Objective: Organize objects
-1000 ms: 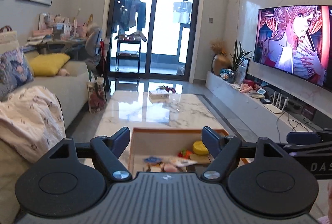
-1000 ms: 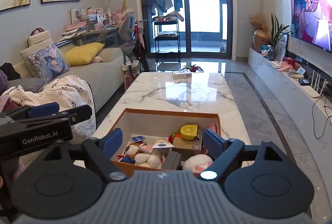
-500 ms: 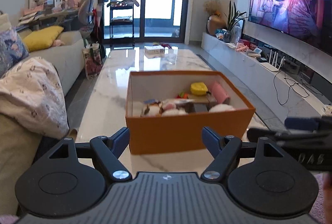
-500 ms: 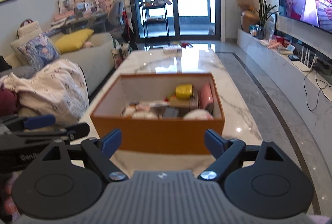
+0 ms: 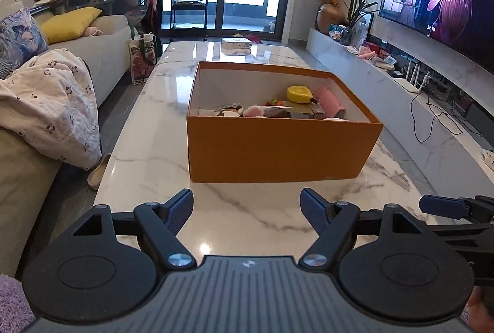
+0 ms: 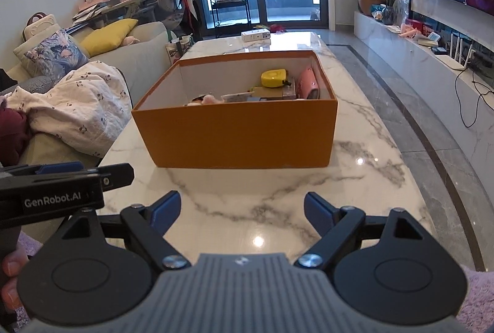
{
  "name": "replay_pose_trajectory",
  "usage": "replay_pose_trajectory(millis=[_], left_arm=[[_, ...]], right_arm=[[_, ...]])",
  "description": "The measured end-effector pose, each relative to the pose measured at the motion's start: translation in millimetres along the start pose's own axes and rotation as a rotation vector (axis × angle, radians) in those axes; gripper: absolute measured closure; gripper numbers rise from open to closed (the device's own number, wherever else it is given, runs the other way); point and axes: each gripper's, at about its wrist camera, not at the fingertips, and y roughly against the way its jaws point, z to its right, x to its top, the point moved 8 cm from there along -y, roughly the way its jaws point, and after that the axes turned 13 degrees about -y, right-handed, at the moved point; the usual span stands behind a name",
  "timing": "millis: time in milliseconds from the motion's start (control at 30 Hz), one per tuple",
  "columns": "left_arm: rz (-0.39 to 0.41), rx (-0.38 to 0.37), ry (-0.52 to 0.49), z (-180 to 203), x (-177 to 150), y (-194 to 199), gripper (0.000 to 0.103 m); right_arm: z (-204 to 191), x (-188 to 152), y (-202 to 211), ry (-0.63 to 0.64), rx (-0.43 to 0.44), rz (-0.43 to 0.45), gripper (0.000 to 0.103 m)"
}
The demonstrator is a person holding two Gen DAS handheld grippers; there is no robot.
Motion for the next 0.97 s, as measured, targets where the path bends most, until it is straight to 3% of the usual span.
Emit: replay_pose_trajectory(millis=[967], left_arm=[[0.028, -0.010, 0.010, 3, 3, 14, 0.013]], right_arm=[[-8, -13, 7, 0.018, -0.001, -0.021, 0.016]])
